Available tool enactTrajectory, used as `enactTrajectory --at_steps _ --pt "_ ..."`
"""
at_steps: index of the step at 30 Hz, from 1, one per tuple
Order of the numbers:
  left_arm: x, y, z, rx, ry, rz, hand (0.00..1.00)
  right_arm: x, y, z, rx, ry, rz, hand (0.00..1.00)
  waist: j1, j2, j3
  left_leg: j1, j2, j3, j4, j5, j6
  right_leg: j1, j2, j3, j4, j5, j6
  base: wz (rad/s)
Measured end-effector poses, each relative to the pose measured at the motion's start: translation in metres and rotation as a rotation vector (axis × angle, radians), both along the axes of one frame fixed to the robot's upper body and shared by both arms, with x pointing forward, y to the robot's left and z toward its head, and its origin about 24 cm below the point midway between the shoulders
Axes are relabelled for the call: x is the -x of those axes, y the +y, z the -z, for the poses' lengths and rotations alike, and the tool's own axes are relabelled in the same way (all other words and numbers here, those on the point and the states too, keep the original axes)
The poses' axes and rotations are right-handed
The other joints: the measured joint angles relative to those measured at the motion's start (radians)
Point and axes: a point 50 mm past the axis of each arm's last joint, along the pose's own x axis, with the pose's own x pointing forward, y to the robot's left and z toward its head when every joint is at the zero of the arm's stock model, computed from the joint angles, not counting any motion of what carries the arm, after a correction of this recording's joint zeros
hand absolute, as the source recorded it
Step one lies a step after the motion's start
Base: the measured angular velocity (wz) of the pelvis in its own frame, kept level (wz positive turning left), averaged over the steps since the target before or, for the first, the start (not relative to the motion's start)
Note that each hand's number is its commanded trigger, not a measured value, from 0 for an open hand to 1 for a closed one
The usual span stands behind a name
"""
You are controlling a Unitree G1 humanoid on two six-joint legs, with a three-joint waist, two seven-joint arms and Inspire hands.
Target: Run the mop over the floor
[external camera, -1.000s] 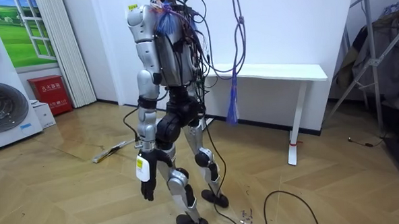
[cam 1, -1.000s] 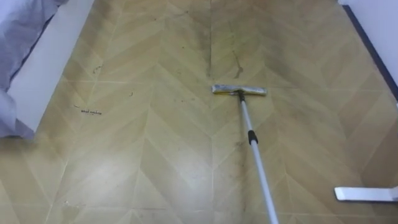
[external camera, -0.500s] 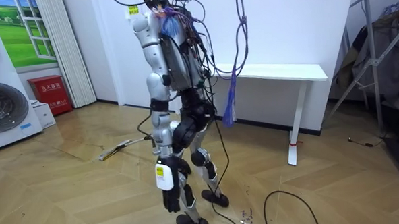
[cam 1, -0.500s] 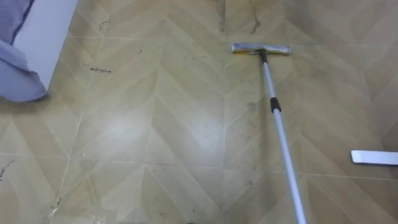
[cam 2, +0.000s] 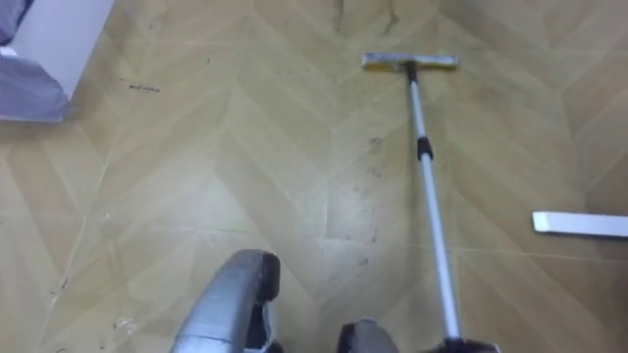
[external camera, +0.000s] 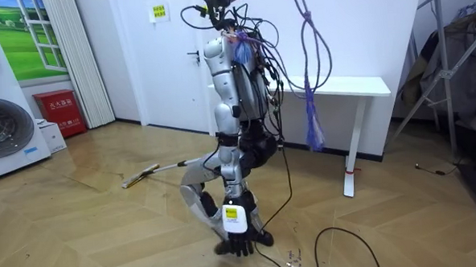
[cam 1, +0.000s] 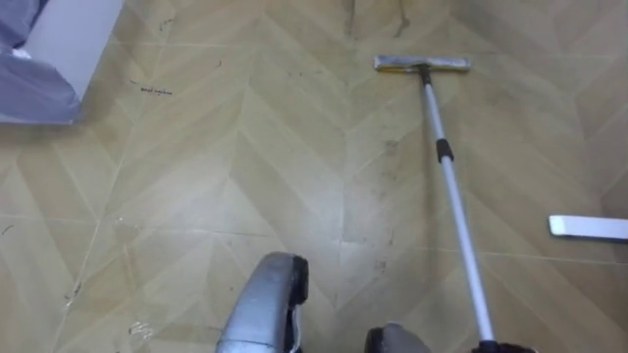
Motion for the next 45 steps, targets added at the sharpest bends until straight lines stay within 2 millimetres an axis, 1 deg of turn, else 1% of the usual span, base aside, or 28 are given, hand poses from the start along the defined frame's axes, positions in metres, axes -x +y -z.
enactTrajectory --at_steps 2,3,4,5,7,9,12,16,18,20,22,23,24,25,26,27,28,29,30,31,32,33,34,36,38,41,42,45 --pt "-0.003 0.000 0.000 0.018 -0.006 0.003 0.00 0.004 -0.007 -0.001 -0.011 -0.007 0.041 1.00 -0.001 0.027 -0.0069 0.079 0.004 -0.002 -0.275 -0.018 0.007 0.012 -0.002 -0.016 -0.009 -0.021 0.008 0.16" --pt "-0.004 0.001 -0.001 0.022 0.001 0.011 0.00 0.011 -0.011 0.000 -0.014 0.004 0.055 1.00 -0.003 0.038 -0.0117 0.106 -0.004 0.007 -0.336 -0.084 0.052 0.022 -0.014 -0.018 -0.021 -0.033 0.015 0.14" --pt "-0.006 0.002 -0.001 0.022 -0.001 0.015 0.00 0.016 -0.013 0.001 -0.012 0.015 0.058 1.00 -0.006 0.044 -0.0150 0.110 -0.015 0.012 -0.340 -0.095 0.064 0.030 -0.026 -0.020 -0.031 -0.034 0.023 0.14" --pt "-0.011 0.003 -0.001 0.022 -0.007 0.015 0.00 0.029 -0.017 0.004 -0.008 0.049 0.068 1.00 -0.011 0.048 -0.0192 0.123 -0.028 0.026 -0.343 -0.133 0.108 0.045 -0.047 -0.023 -0.044 -0.024 0.047 0.25" --pt "-0.017 0.004 -0.002 0.019 -0.017 0.004 0.00 0.047 -0.026 0.006 0.016 0.095 0.080 1.00 -0.039 0.052 -0.0188 0.137 -0.077 0.030 -0.328 -0.181 0.139 0.001 -0.077 -0.002 0.084 0.054 0.074 0.35" --pt "-0.032 0.002 -0.004 0.014 -0.075 0.019 0.00 0.086 -0.040 0.010 0.069 0.190 0.102 1.00 -0.048 0.099 -0.0301 0.172 -0.090 0.019 -0.279 -0.260 0.170 -0.085 -0.058 0.047 0.268 0.260 0.098 0.18" --pt "-0.042 0.004 -0.006 -0.014 -0.128 0.028 0.00 0.104 -0.035 0.015 0.093 0.242 0.095 1.00 -0.071 0.135 -0.0287 0.214 -0.090 0.015 -0.275 -0.314 0.187 -0.203 -0.039 0.058 0.241 0.254 0.112 -0.13" --pt "-0.040 -0.001 -0.005 -0.017 -0.126 0.037 0.00 0.123 -0.019 0.023 0.073 0.289 0.110 1.00 -0.090 0.138 -0.0303 0.282 -0.107 0.015 -0.319 -0.365 0.190 -0.268 -0.033 0.042 -0.100 0.255 0.107 -0.04" --pt "-0.030 -0.004 -0.003 -0.012 -0.084 0.027 0.00 0.134 -0.016 0.025 0.064 0.329 0.123 1.00 -0.085 0.130 -0.0271 0.367 -0.110 -0.001 -0.349 -0.408 0.175 -0.254 -0.032 -0.029 -0.266 0.305 0.053 -0.10" --pt "-0.023 -0.004 -0.003 -0.010 -0.056 0.007 0.00 0.138 -0.013 0.026 0.059 0.346 0.130 1.00 -0.087 0.121 -0.0291 0.425 -0.120 -0.035 -0.332 -0.437 0.147 -0.201 -0.039 -0.054 -0.256 0.316 0.035 0.25" --pt "-0.022 0.000 -0.003 -0.022 -0.059 -0.034 0.00 0.129 -0.014 0.025 0.063 0.339 0.133 1.00 -0.071 0.103 -0.0238 0.389 -0.089 -0.016 -0.145 -0.384 0.058 -0.165 -0.036 -0.066 -0.194 0.270 0.019 0.09" --pt "-0.019 0.002 -0.003 -0.026 -0.059 -0.077 0.00 0.112 -0.016 0.022 0.075 0.314 0.118 1.00 -0.055 0.084 -0.0216 0.338 -0.058 0.008 -0.005 -0.280 0.015 -0.149 -0.030 -0.063 -0.151 0.225 0.006 -0.24" --pt "-0.020 0.001 -0.003 -0.027 -0.067 -0.117 0.00 0.089 -0.021 0.017 0.096 0.277 0.098 1.00 -0.036 0.061 -0.0171 0.283 -0.040 0.015 0.113 -0.131 0.003 -0.130 -0.021 -0.058 -0.124 0.191 0.002 -0.27" --pt "-0.020 0.001 -0.003 -0.026 -0.074 -0.134 0.00 0.076 -0.023 0.013 0.106 0.249 0.090 1.00 -0.026 0.051 -0.0173 0.257 -0.034 0.020 0.155 -0.051 0.004 -0.125 -0.018 -0.050 -0.110 0.177 0.002 -0.28" --pt "-0.021 0.002 -0.004 -0.030 -0.085 -0.149 0.00 0.043 -0.025 0.004 0.117 0.174 0.073 1.00 -0.009 0.023 -0.0140 0.204 -0.033 0.028 0.222 0.069 0.003 -0.123 -0.013 -0.032 -0.088 0.148 -0.004 -0.30" --pt "-0.025 0.003 -0.005 -0.036 -0.105 -0.138 0.00 0.009 -0.026 -0.008 0.125 0.078 0.057 1.00 0.004 0.008 -0.0062 0.137 -0.021 0.020 0.275 0.046 0.009 -0.123 -0.001 -0.026 -0.073 0.126 -0.008 -0.31" --pt "-0.027 0.004 -0.005 -0.038 -0.117 -0.137 0.00 -0.003 -0.026 -0.013 0.126 0.035 0.051 1.00 0.013 0.005 -0.0040 0.104 -0.008 0.017 0.281 0.021 0.011 -0.121 0.006 -0.026 -0.067 0.117 -0.010 -0.21" --pt "-0.030 0.007 -0.007 -0.045 -0.136 -0.130 0.00 -0.031 -0.023 -0.024 0.123 -0.065 0.032 1.00 0.026 -0.007 0.0049 0.056 0.009 0.017 0.233 -0.038 0.020 -0.106 0.012 -0.023 -0.061 0.095 -0.008 -0.07" --pt "-0.030 0.008 -0.008 -0.047 -0.144 -0.126 0.00 -0.052 -0.019 -0.034 0.116 -0.137 0.017 1.00 0.034 -0.015 0.0107 0.035 0.021 0.010 0.106 -0.099 0.019 -0.079 0.012 -0.024 -0.065 0.073 -0.003 0.04" --pt "-0.030 0.008 -0.008 -0.044 -0.147 -0.125 0.00 -0.057 -0.019 -0.037 0.116 -0.157 0.016 1.00 0.037 -0.014 0.0105 0.035 0.020 0.001 0.015 -0.122 0.014 -0.061 0.012 -0.027 -0.071 0.060 0.002 0.18" --pt "-0.027 0.007 -0.007 -0.039 -0.147 -0.126 0.00 -0.061 -0.021 -0.040 0.109 -0.176 0.025 1.00 0.043 -0.009 0.0090 0.054 0.019 -0.011 -0.189 -0.137 0.015 -0.021 0.010 -0.029 -0.088 0.034 0.016 0.29" --pt "-0.026 0.009 -0.007 -0.041 -0.148 -0.125 0.00 -0.057 -0.022 -0.038 0.106 -0.167 0.028 1.00 0.039 -0.006 0.0093 0.078 0.015 -0.006 -0.315 -0.155 0.046 0.024 -0.008 -0.036 -0.104 0.005 0.031 0.39" --pt "-0.026 0.009 -0.008 -0.041 -0.145 -0.122 0.00 -0.051 -0.024 -0.035 0.104 -0.154 0.037 1.00 0.033 0.001 0.0053 0.087 0.012 0.004 -0.317 -0.158 0.064 0.046 -0.016 -0.043 -0.116 -0.007 0.044 0.69" --pt "-0.033 0.010 -0.009 -0.036 -0.160 -0.092 0.00 -0.010 -0.033 -0.018 0.091 -0.066 0.099 1.00 0.017 0.022 -0.0023 0.150 -0.014 0.048 -0.320 -0.209 0.147 0.101 -0.047 -0.025 -0.104 -0.003 0.088 0.74" --pt "-0.038 0.008 -0.009 -0.036 -0.168 -0.065 0.00 0.028 -0.039 -0.005 0.097 0.034 0.132 1.00 0.011 0.037 -0.0119 0.205 -0.039 0.079 -0.324 -0.254 0.172 0.105 -0.073 0.003 -0.021 0.057 0.125 0.30" --pt "-0.043 0.004 -0.009 -0.040 -0.187 -0.043 0.00 0.092 -0.049 0.007 0.157 0.200 0.159 1.00 -0.009 0.090 -0.0398 0.275 -0.073 0.073 -0.341 -0.315 0.193 0.059 -0.070 0.042 0.122 0.231 0.133 0.07" --pt "-0.046 0.005 -0.010 -0.049 -0.198 -0.041 0.00 0.112 -0.046 0.010 0.168 0.247 0.168 1.00 -0.029 0.113 -0.0430 0.292 -0.078 0.059 -0.349 -0.327 0.195 0.019 -0.068 0.044 0.168 0.243 0.128 0.09" --pt "-0.051 0.004 -0.011 -0.066 -0.217 -0.025 0.00 0.145 -0.028 0.021 0.147 0.323 0.172 1.00 -0.073 0.129 -0.0406 0.337 -0.084 0.053 -0.404 -0.334 0.191 -0.134 -0.055 0.044 0.128 0.235 0.124 0.02"
